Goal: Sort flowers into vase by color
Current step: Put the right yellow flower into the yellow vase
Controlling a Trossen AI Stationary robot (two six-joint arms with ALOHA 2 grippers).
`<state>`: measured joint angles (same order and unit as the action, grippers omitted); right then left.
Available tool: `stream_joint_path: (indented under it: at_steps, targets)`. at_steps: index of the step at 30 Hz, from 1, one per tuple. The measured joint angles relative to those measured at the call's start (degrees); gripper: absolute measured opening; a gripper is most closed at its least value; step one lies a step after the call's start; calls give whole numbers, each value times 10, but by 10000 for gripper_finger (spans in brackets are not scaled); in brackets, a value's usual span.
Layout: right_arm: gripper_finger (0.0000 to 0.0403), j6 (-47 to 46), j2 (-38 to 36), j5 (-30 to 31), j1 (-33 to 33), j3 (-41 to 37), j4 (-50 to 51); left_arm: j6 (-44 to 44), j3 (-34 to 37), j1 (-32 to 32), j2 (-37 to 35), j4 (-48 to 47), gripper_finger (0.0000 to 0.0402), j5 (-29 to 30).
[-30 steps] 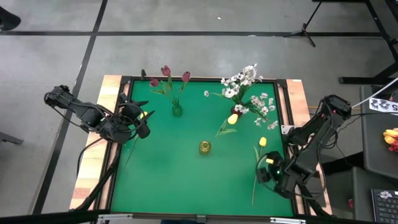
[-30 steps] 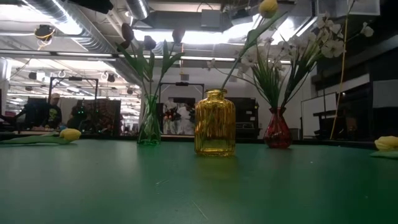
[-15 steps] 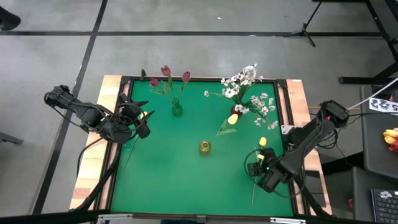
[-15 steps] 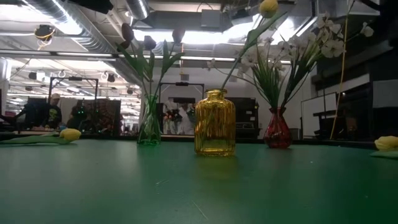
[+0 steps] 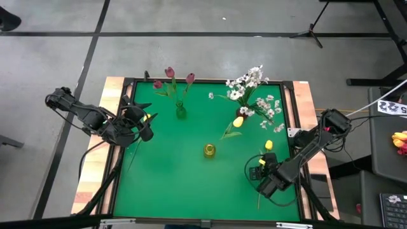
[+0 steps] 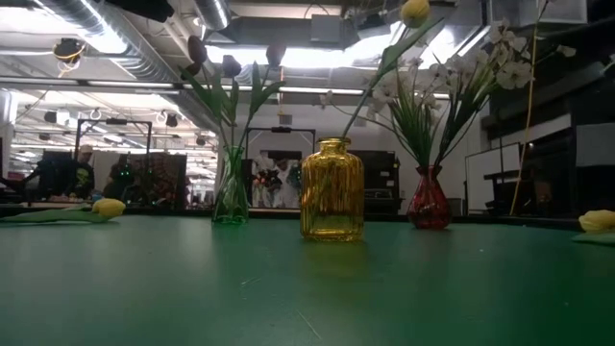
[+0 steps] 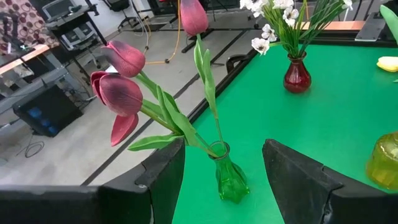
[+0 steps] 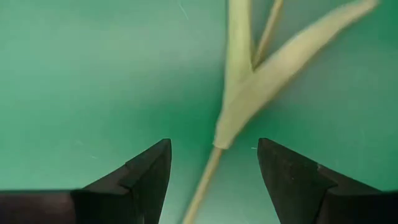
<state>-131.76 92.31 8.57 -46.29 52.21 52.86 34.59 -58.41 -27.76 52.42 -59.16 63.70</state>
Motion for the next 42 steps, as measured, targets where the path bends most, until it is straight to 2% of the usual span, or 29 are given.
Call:
stream_joint_path:
  at_steps: [5,9,13,23,28,32,37,42]
  targets:
    - [237,0,20,-10,6,0,-1,0,0,0,0,0,214,0]
    - [209,1,39,-15,6,0,-3,0,0,0,0,0,214,0]
    - [163,1,43,-14,7,0,-5,0,0,0,0,-1,214,0]
    - [12,15,43,-9,6,0,-1,0,0,0,0,-2,214,0]
    - [20,18,44,2,6,1,-2,0,0,0,0,-2,214,0]
    - [6,38,45,61,5,22,-7,0,0,0,0,-2,214,0]
    - [10,84,45,126,5,75,-5,0,0,0,0,-2,214,0]
    - [5,157,45,152,-8,157,-4,0,0,0,0,-2,214,0]
